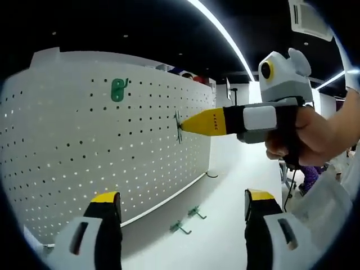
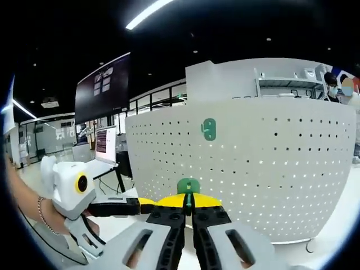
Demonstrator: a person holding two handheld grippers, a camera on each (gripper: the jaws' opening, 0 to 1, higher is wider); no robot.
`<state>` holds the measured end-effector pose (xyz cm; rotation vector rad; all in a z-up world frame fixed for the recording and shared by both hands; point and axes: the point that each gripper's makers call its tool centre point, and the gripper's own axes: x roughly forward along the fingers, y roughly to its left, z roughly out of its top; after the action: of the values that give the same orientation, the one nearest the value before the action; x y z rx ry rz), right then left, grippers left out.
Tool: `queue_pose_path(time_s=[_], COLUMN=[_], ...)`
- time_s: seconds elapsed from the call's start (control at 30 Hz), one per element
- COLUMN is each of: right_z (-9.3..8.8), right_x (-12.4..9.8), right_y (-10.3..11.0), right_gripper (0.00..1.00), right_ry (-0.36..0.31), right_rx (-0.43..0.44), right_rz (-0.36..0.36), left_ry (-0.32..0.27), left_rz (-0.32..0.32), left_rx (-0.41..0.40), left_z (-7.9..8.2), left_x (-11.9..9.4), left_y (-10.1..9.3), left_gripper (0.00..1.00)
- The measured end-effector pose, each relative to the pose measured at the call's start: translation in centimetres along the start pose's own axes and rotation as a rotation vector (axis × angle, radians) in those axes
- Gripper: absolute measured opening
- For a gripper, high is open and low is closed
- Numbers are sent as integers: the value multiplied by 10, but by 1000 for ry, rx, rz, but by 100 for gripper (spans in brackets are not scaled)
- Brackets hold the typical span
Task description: Insert the hook assembly into the mounting plate slot until the hook locks in place.
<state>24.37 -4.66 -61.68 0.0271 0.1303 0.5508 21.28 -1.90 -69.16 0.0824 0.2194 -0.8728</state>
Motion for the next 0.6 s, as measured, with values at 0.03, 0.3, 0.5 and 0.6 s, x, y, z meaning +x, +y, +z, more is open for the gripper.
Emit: queue_pose_path(time_s=[0.03, 0.3, 0.5, 0.6], right_z=[1, 6, 15, 18], right_x=[1, 4, 8, 10], right_y=[-1, -12, -23, -28], right_gripper=[0, 0, 0, 0], right_ry=[-1, -9, -25, -31], right_rx=[2, 9, 20, 23], right_rz=[-2, -26, -48, -58], left_ry=[1, 0, 7, 7], left_rz=[0, 9, 14, 16], left_rx=[0, -17, -18, -21], left_z=[-1, -3, -7, -9], left_x=[0, -4, -7, -9], left_y=[0, 4, 5, 6], left_gripper=[93, 92, 92, 92])
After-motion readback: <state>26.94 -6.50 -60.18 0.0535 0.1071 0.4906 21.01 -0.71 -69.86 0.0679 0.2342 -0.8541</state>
